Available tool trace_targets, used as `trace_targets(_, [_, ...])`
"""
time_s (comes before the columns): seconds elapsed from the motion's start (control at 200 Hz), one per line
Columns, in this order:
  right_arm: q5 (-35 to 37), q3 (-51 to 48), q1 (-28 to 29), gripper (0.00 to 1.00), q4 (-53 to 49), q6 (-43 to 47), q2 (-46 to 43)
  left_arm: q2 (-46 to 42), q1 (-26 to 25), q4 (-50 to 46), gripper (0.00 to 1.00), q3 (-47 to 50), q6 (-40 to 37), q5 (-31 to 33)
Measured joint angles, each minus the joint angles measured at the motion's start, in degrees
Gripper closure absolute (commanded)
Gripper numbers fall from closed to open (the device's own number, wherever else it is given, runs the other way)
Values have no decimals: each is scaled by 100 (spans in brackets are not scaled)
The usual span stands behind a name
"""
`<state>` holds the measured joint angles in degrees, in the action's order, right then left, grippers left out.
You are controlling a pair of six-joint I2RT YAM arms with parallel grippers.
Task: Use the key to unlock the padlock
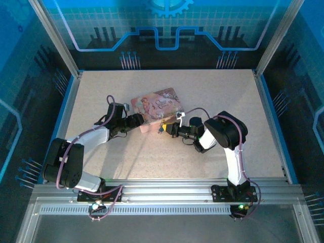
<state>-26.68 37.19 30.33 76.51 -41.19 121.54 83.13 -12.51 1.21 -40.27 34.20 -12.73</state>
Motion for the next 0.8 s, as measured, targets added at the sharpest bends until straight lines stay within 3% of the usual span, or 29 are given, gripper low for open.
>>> trace_targets(0.8, [402,-341,-50,100,267,-909,-105,-422,-214,326,32,557,155,94])
